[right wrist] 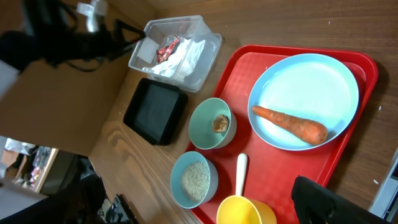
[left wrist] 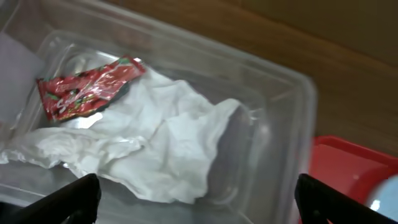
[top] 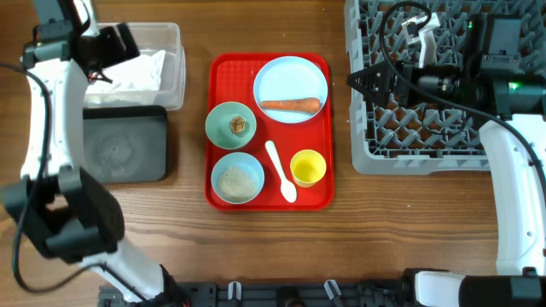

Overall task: Sort waste into correct bins and load items into the dishwasher rack
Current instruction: 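Carry the red wrapper to the clear bin and release it, then move the left gripper to the carrot on the plate and grasp it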

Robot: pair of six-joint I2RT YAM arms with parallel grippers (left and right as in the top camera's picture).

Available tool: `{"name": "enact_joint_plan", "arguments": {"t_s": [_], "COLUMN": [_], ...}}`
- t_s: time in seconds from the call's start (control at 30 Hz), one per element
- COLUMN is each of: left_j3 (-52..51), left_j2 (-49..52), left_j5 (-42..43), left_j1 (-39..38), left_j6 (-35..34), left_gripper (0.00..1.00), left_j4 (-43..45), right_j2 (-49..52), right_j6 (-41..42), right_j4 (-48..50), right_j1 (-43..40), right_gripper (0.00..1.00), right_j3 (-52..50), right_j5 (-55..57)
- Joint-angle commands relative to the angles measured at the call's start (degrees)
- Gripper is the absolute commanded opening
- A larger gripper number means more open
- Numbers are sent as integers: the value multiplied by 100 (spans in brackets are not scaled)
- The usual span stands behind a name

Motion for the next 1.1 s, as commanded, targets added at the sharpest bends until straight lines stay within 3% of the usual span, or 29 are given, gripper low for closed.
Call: {"name": "enact_joint_plan", "arguments": {"t_s": [0.0, 0.37, 0.67, 1.07], "left_j3": [9, 7, 7, -11], "left_j2": [-723, -981, -979, -728], "left_j5": [181, 258, 260, 256], "left_j1": [-442, -1788, -2356, -2973], "left_j6": [-13, -17, -586, -656], "left_gripper": [100, 100, 100, 100], "left_j4": [-330, -1388, -1711, -1749], "right_j2": [22, 22, 22, 22], "right_j6": [0, 0, 7, 50], "right_j4": [35, 149, 116, -479], "right_j1": [2, 2, 2, 2], "right_gripper": [100, 99, 100, 100], "right_j3": [98, 98, 98, 98], "right_j5": [52, 203, 387, 2155]}}
